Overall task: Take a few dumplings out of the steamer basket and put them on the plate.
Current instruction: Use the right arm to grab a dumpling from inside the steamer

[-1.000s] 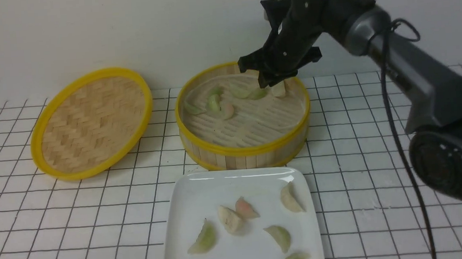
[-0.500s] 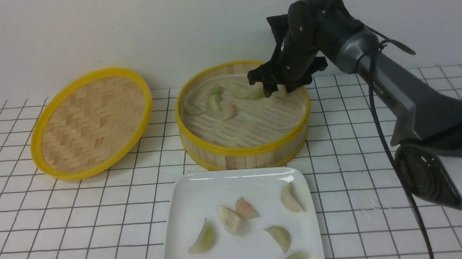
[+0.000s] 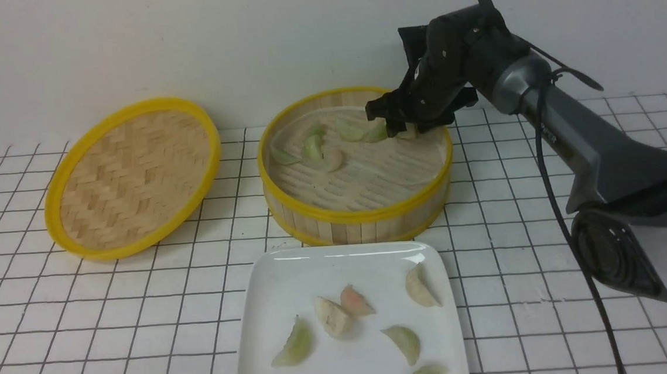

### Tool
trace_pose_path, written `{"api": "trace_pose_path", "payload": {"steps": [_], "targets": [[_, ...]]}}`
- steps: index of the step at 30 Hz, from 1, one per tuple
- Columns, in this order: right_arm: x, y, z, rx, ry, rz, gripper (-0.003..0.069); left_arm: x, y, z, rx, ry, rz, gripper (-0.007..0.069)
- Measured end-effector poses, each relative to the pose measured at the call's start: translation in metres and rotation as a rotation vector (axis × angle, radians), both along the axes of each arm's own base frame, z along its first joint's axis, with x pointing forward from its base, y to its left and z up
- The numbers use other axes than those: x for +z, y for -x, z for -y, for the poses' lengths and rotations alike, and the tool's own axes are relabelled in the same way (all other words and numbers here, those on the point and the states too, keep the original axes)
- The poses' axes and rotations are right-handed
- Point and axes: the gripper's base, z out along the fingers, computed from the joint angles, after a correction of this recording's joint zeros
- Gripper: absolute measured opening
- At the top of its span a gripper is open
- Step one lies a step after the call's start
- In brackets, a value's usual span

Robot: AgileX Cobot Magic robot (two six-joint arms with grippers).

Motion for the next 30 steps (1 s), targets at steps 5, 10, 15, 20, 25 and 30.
{"api": "trace_pose_path", "payload": {"steps": [5,10,15,20,25,30], "targets": [[-0.009,-0.003,-0.001,-0.001,-0.007,0.012,0.0372,0.000,0.000,0.000,0.000,0.000,0.000,-0.0006],[-0.010,-0.003,0.001,0.009,0.013,0.012,0.0251,0.000,0.000,0.000,0.000,0.000,0.000,-0.0006],[-0.001,0.001,0.003,0.016,0.034,-0.029,0.0252,0.000,0.000,0.000,0.000,0.000,0.000,-0.0006],[0.033,0.008,0.002,0.063,-0.037,-0.015,0.0252,0.000,0.000,0.000,0.000,0.000,0.000,-0.0006],[0.098,0.040,-0.020,0.193,-0.189,-0.003,0.0252,0.000,0.000,0.000,0.000,0.000,0.000,-0.0006],[0.141,0.109,-0.059,0.384,-0.107,-0.026,0.0251,0.000,0.000,0.000,0.000,0.000,0.000,-0.0006]]}}
